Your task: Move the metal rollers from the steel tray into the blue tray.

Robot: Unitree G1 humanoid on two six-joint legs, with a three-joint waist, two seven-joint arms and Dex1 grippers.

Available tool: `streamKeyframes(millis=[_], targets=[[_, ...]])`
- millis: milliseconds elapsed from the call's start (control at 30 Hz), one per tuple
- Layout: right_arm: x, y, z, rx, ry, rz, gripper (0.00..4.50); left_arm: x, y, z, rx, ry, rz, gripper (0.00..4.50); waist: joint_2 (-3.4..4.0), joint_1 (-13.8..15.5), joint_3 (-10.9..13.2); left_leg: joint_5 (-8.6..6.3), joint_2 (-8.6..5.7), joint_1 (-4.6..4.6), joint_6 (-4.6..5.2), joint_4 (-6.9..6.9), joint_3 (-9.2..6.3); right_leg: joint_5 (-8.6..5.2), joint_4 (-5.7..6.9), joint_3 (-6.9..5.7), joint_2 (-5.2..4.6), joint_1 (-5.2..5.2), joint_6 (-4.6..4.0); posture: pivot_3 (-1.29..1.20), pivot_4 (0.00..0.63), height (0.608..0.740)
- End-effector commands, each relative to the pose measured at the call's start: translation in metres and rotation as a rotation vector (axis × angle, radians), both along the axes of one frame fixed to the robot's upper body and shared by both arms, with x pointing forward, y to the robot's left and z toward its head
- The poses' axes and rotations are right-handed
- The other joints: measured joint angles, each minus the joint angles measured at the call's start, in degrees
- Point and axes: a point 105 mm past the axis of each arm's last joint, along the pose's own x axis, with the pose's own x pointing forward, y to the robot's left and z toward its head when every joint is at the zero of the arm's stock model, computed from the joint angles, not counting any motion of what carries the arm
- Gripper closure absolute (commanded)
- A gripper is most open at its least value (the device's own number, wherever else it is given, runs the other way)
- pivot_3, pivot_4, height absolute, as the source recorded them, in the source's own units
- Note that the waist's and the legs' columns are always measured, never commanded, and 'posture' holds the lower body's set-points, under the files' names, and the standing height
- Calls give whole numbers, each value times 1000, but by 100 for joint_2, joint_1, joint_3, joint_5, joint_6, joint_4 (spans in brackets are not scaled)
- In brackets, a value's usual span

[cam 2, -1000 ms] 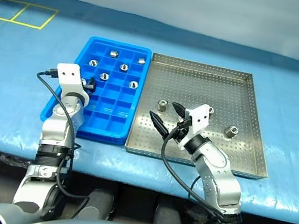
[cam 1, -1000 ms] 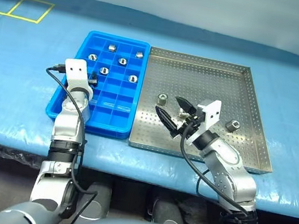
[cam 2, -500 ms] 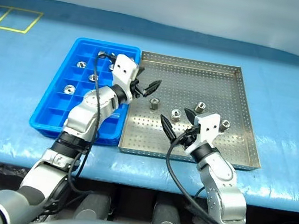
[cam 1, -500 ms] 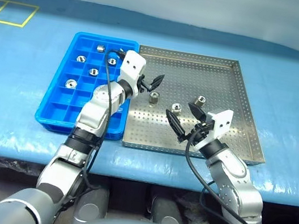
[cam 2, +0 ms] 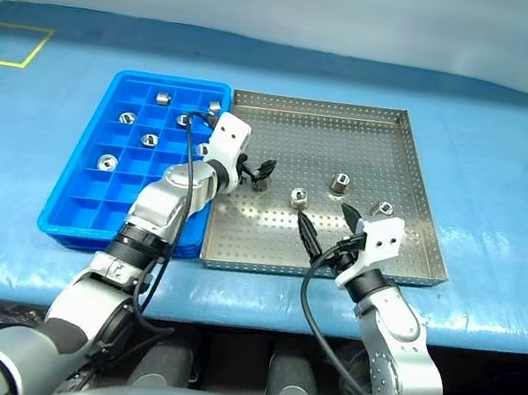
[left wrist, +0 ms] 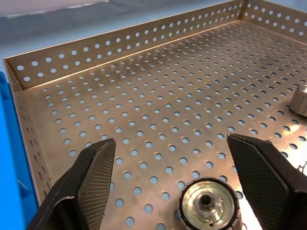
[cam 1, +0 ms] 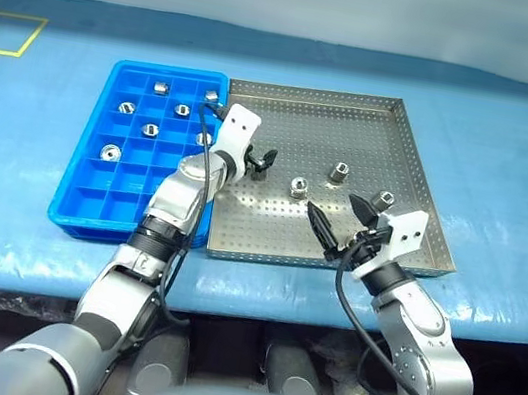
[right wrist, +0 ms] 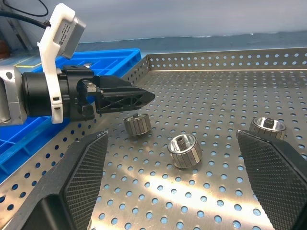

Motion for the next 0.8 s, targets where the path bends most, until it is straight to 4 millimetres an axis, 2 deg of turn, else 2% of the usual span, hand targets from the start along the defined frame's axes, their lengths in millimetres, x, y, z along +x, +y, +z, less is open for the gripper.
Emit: streamKeyframes(millis=[33, 333, 533, 667, 767, 800], targets=[[-2, 2, 18, 6, -78, 3, 0, -3, 0, -11, 2, 83, 17, 447, 1, -3, -1, 0, 0, 0, 0, 0, 0, 0, 0, 0, 0, 0, 0, -126, 150, 740], [0, 4, 17, 12, -80, 4, 0, -28, -6, -49, 84, 289, -108, 447, 54, -43, -49, -5, 0, 15, 7, -1, 4, -3, 0, 5, 1, 10, 0, -117, 150, 740], [0, 3, 18, 15, -82, 0, 0, -24, 13, -69, 119, 357, -13, 447, 49, -74, -63, -4, 1, 21, 7, 1, 5, -8, 4, 9, 5, 13, -6, -120, 150, 740], [0, 2, 18, 16, -85, -6, 0, -22, 24, -76, 123, 365, 47, 1665, 50, -106, -80, -3, 2, 29, 9, 8, 9, -10, 5, 15, 6, 17, -10, -118, 150, 740], [1, 2, 18, 15, -84, -5, 0, -16, 27, -66, 89, 298, 97, 2711, 52, -129, -83, -2, 2, 33, 10, 8, 12, -9, 5, 22, 8, 19, -10, -111, 150, 740], [1, 2, 17, 15, -84, -4, 0, -12, 29, -59, 62, 257, 125, 2780, 52, -131, -83, -2, 2, 34, 10, 8, 12, -9, 6, 23, 9, 19, -10, -106, 150, 740]])
